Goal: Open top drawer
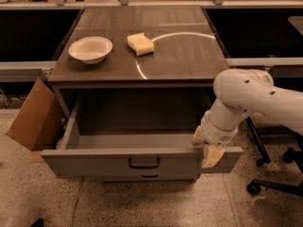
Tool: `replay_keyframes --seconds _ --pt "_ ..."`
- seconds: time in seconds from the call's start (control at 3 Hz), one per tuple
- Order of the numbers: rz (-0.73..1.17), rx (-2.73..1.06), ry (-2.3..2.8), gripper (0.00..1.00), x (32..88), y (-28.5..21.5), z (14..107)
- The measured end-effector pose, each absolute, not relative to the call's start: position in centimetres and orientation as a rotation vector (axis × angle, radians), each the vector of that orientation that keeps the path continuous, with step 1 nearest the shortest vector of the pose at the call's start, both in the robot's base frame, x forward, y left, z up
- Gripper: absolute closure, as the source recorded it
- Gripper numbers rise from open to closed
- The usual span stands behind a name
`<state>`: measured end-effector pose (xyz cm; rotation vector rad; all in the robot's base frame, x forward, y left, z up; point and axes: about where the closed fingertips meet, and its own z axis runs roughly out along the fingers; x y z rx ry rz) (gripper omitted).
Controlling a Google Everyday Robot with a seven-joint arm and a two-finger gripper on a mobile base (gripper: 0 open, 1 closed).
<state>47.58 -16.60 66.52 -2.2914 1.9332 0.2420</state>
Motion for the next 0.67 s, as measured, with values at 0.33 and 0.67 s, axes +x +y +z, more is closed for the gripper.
replay_keyframes --seconds 0.33,0.67 --pt "0.144 -2.291 1.915 0.0 47.9 -18.4 69.3" --pt "0.019 -2.262 1.902 0.0 48.2 -20.8 73.3"
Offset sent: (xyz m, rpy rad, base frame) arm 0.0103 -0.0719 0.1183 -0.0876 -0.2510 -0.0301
